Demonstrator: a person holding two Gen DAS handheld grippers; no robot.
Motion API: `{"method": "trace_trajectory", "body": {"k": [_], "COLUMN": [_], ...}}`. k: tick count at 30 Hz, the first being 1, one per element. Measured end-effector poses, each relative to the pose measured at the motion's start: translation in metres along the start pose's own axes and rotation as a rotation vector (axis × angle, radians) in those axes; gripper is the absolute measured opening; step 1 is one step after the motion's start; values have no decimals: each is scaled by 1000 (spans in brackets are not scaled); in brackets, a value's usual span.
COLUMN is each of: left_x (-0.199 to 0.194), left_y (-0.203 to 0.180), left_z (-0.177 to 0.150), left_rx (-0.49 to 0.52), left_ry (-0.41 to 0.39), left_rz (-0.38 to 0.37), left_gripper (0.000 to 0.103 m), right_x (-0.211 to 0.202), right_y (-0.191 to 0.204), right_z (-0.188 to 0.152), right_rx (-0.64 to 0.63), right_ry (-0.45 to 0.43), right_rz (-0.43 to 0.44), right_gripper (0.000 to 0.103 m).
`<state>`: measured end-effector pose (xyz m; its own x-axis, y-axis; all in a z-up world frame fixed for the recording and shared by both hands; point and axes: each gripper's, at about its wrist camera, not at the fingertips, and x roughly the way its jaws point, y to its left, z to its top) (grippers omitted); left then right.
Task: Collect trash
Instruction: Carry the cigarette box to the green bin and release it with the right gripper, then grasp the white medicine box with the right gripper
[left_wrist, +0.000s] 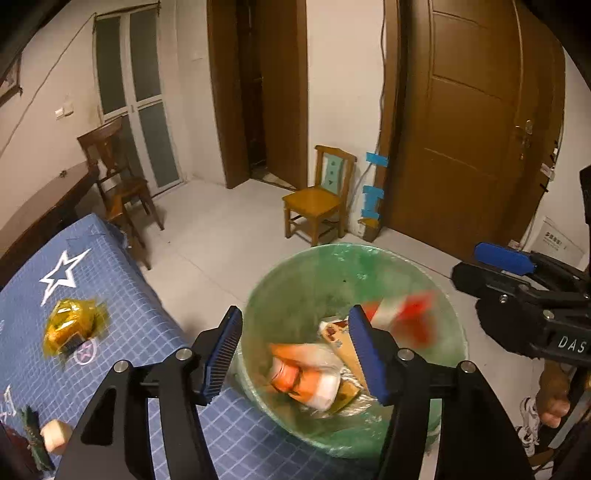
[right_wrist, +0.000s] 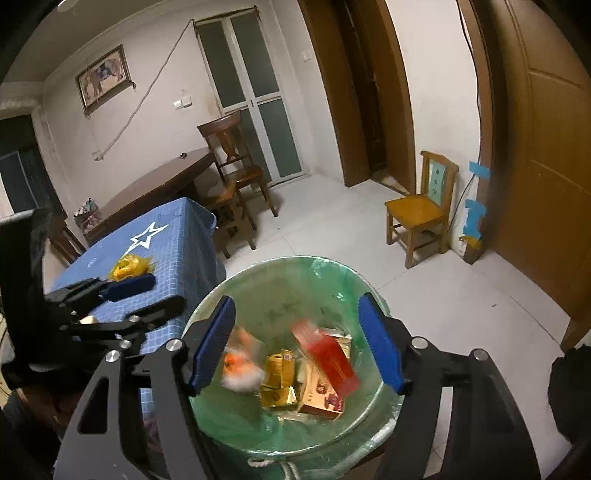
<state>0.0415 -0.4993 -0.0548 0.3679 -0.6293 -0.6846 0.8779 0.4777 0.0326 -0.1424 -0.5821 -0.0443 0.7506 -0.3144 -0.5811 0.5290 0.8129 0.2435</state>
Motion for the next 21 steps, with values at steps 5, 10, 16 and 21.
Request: {"method": "trace_trajectory", "body": {"k": [5, 10, 16, 21], "left_x": [-31, -90, -182, -263], "left_y": [7, 20, 72, 154], "left_z": [-17, -59, -121, -184], "left_rx": [11, -1, -54, -242], "left_ry": [-31, -78, -155, -204], "left_rz": [34, 8, 12, 73], "left_gripper": [63, 70, 74, 78], "right_x": [-22, -43, -43, -21], "right_y": [1, 21, 68, 144], "right_z": [-9, -17, -30, -43], "right_rx": [6, 3, -22, -147], "right_ry": [-59, -120, -95, 32], "right_rz": [-9, 27, 162, 365], "right_gripper": [66, 66, 66, 66]}}
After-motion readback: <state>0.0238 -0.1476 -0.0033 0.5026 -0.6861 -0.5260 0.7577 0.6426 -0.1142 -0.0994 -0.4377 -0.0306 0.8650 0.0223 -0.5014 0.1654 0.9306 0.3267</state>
